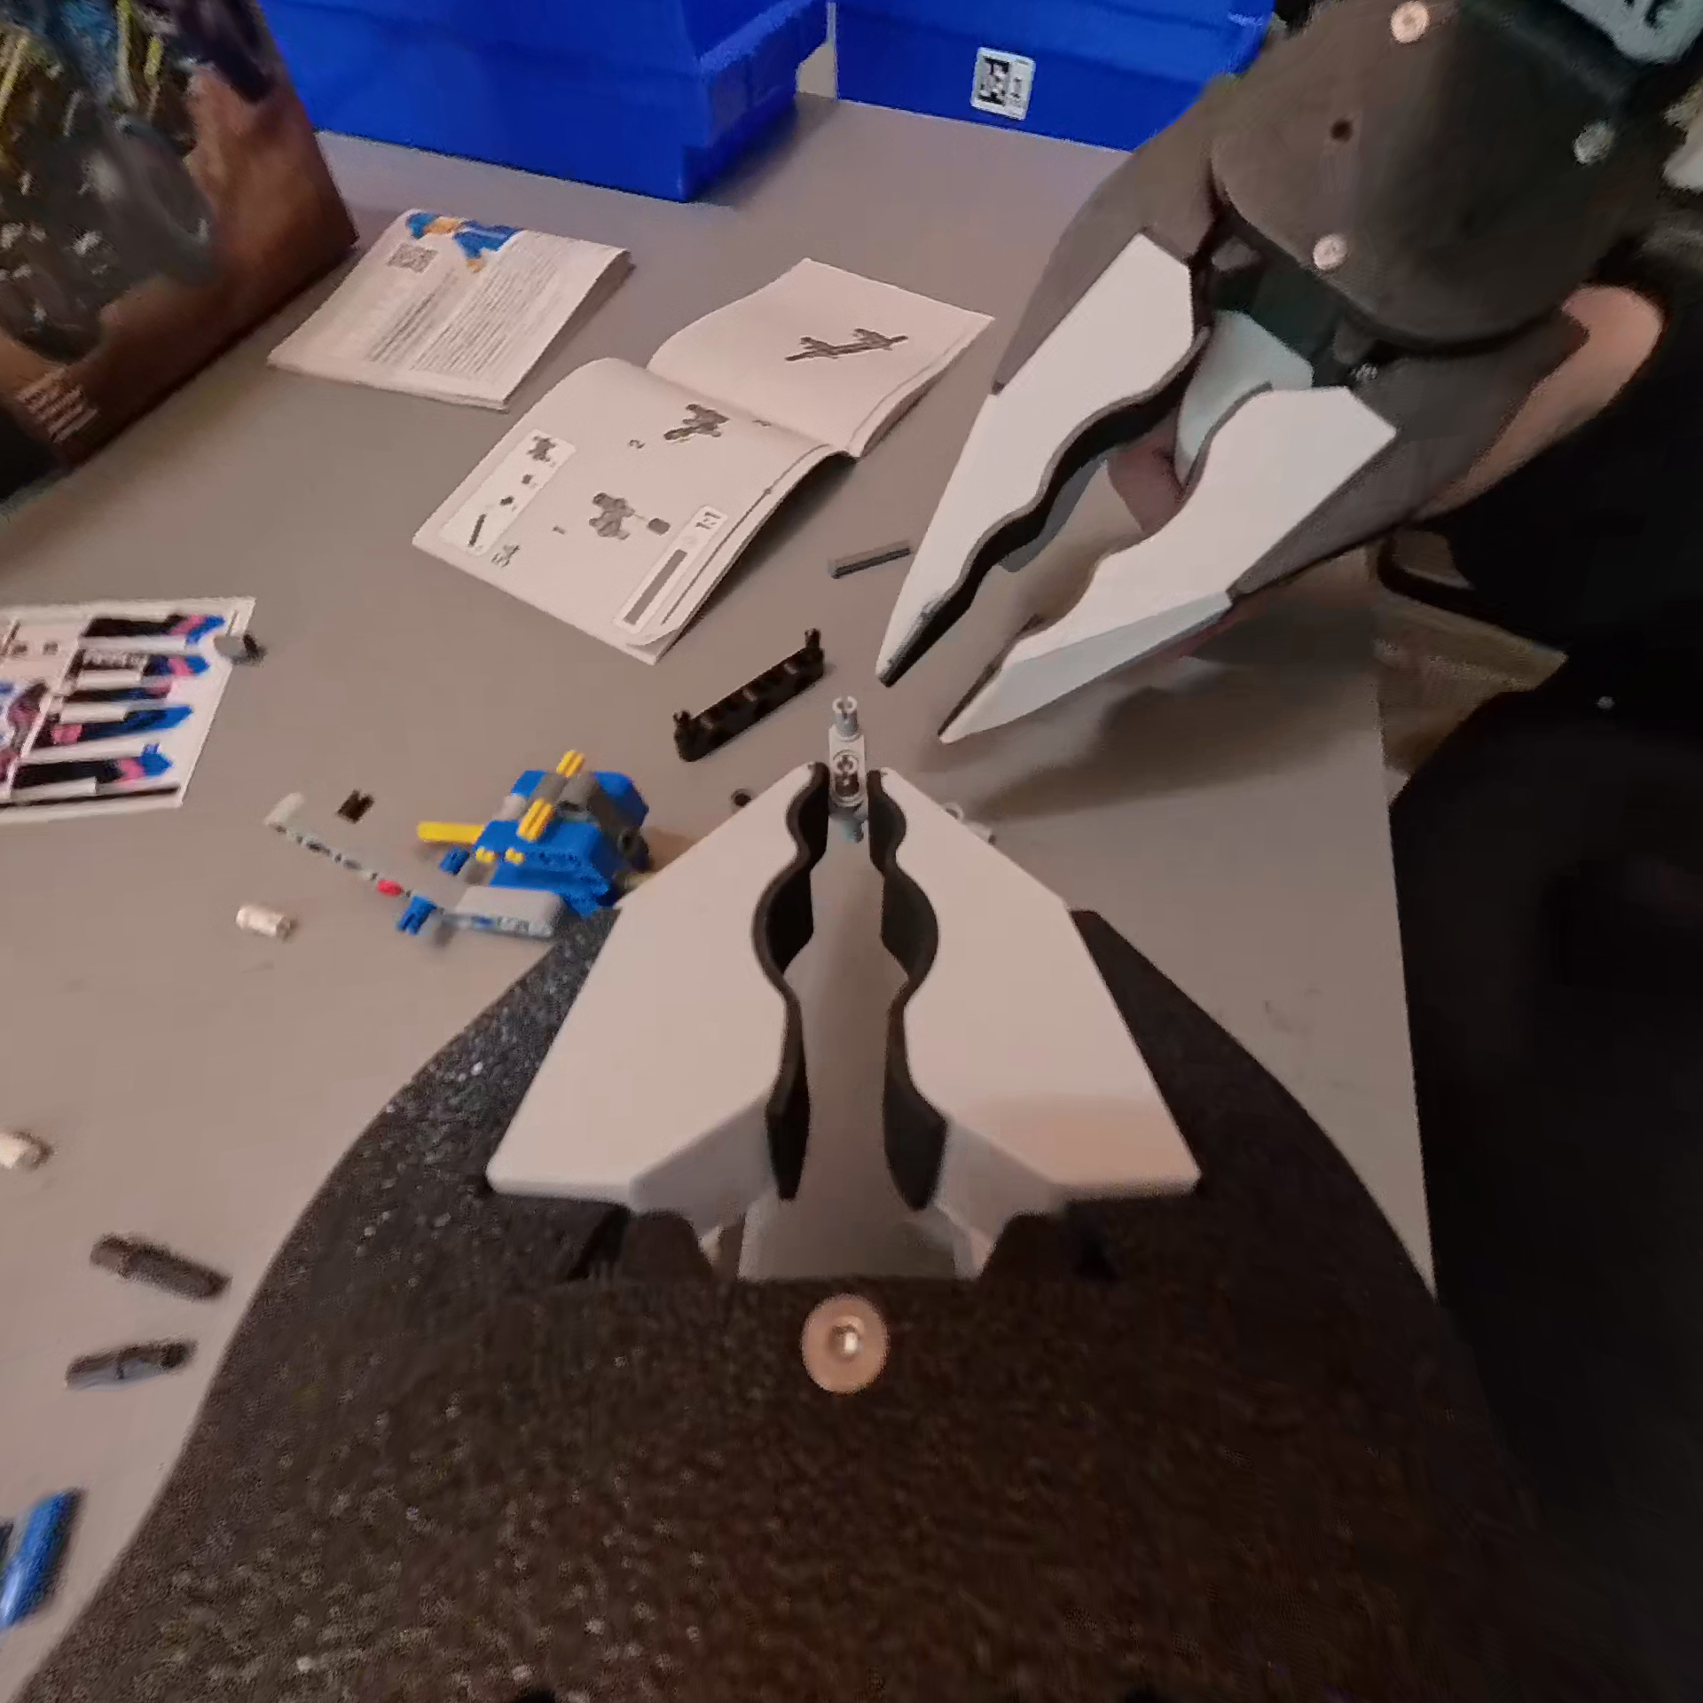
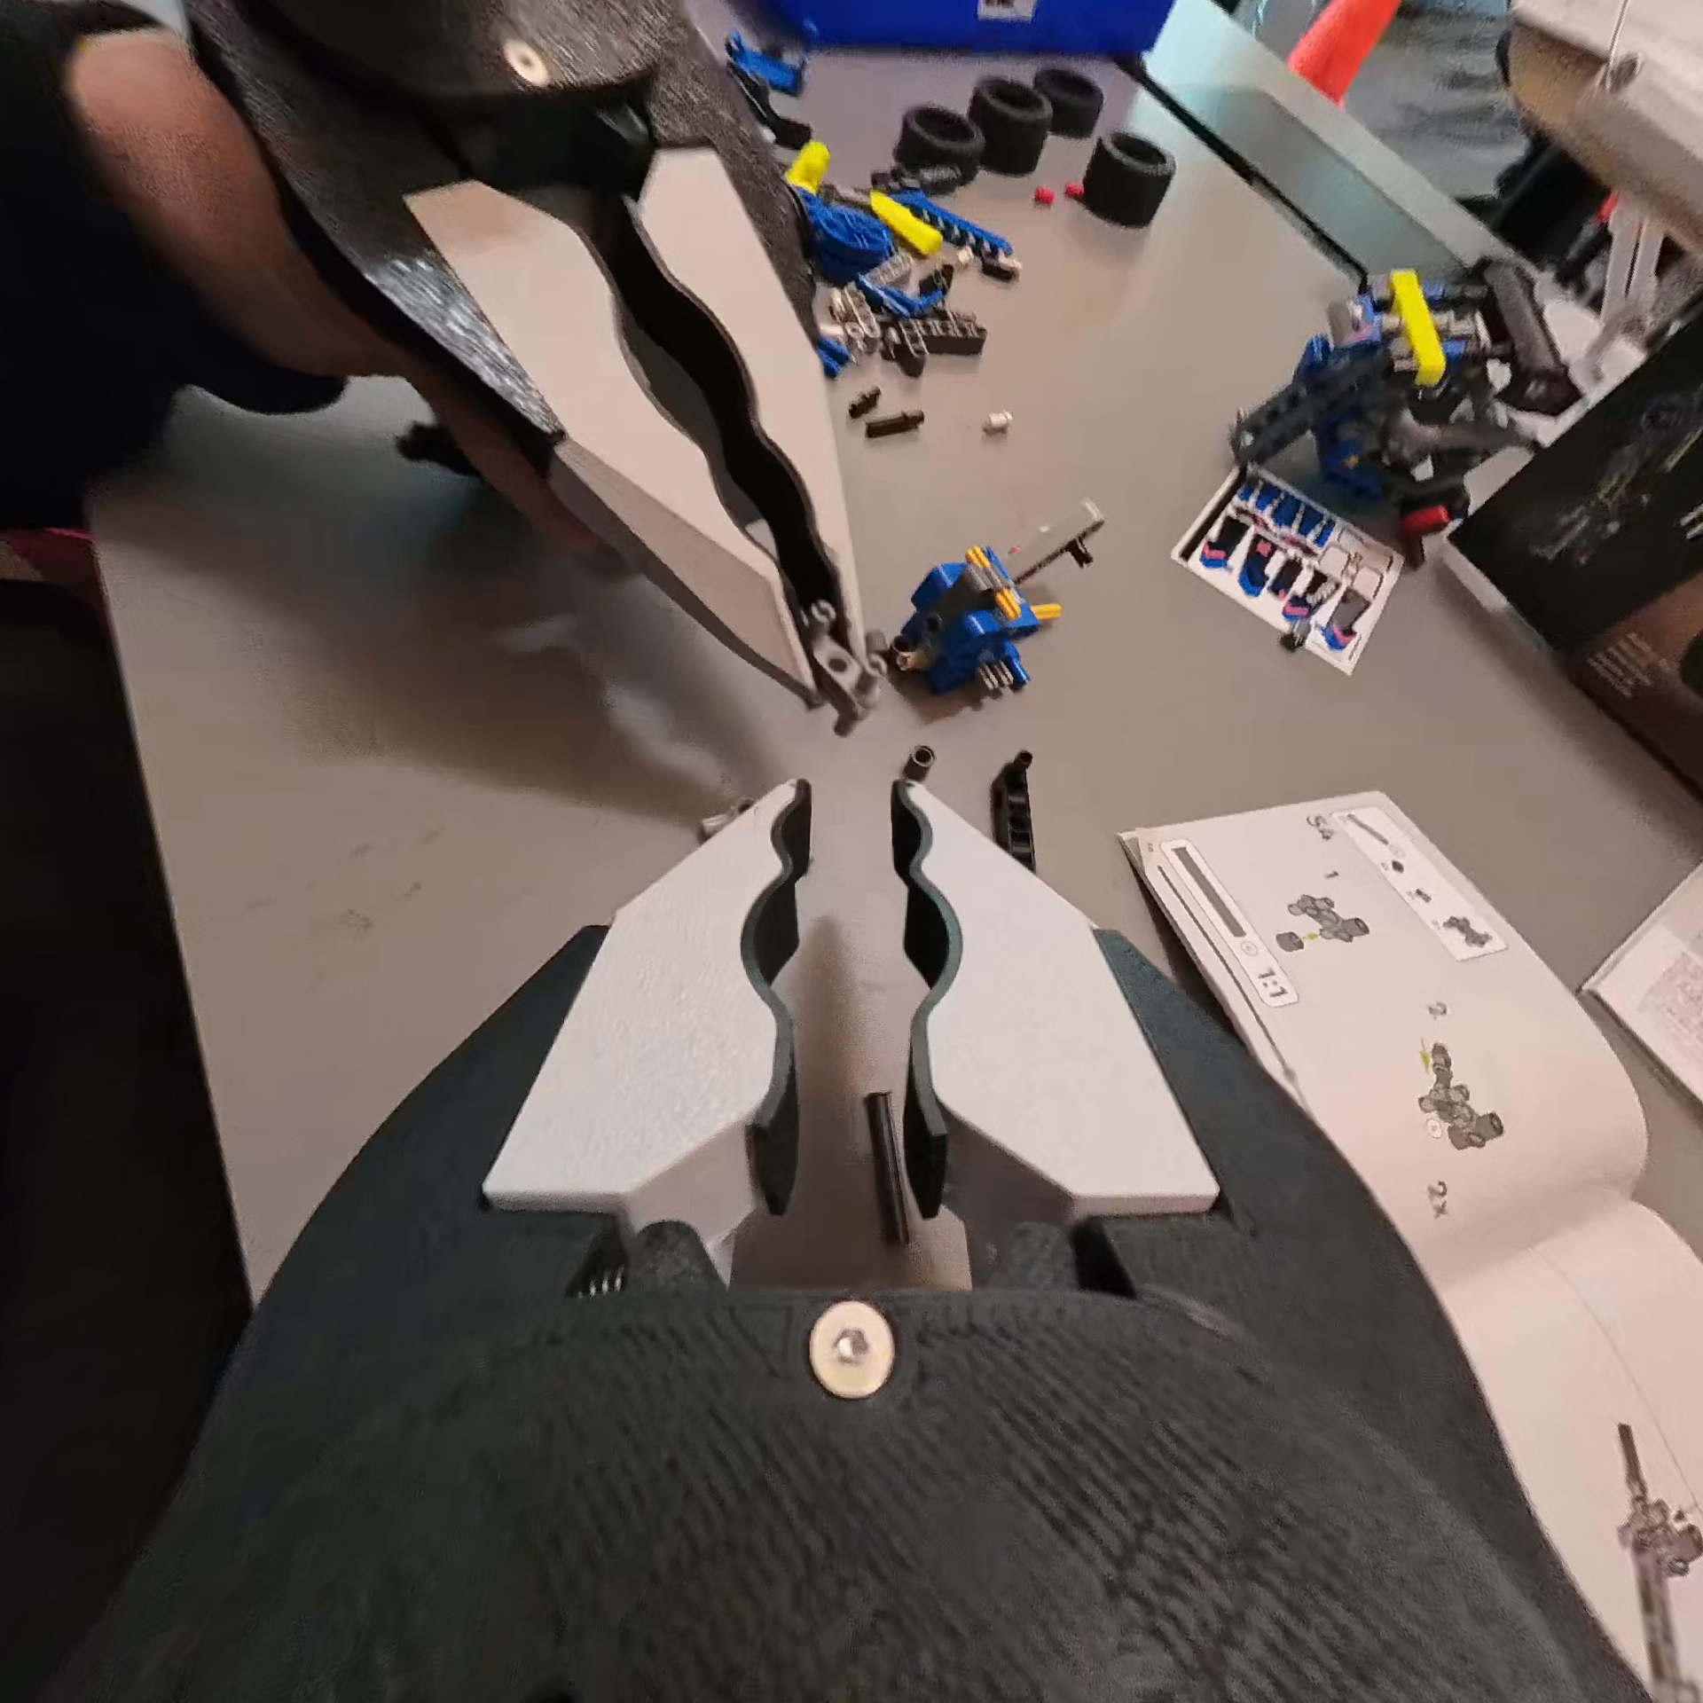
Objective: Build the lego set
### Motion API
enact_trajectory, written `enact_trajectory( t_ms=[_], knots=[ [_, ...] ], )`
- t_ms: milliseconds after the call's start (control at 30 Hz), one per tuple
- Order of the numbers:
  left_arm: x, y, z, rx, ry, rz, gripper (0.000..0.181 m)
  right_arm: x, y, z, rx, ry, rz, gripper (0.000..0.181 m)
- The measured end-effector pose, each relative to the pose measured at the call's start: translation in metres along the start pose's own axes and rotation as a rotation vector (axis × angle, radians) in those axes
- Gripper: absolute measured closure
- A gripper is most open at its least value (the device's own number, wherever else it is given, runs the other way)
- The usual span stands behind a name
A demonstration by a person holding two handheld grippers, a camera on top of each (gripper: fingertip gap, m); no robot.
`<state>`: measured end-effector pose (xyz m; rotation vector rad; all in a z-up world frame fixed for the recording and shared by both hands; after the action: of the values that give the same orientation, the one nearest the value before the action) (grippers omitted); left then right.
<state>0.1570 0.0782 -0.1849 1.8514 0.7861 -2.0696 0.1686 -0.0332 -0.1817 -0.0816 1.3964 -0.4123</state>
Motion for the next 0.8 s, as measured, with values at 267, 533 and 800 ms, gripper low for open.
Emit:
enact_trajectory(
  t_ms=[267, 533, 800],
  knots=[
    [-0.006, 0.006, 0.011, 0.12, 0.156, 0.029, 0.177, -0.008, -0.019, 0.009, -0.121, 0.004, 0.183, 0.161],
    [-0.011, 0.009, 0.007, 0.21, 0.234, 0.111, 0.177, -0.008, -0.013, 0.003, -0.278, -0.04, 0.294, 0.176],
    [-0.009, 0.014, 0.0, 0.262, 0.287, 0.128, 0.176, -0.005, -0.008, 0.011, -0.278, -0.152, 0.312, 0.181]
  ],
)
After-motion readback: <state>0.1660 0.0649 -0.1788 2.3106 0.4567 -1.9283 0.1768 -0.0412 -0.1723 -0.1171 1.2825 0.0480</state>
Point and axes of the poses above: each gripper's, where its closed fingertips meet, y out along the fingers, x out of its underside, z = x × y across the jaws, the point moved 6 cm from there along -y, back along the fingers, and after that the axes turned 14 degrees about z, right-handed, at the moved point
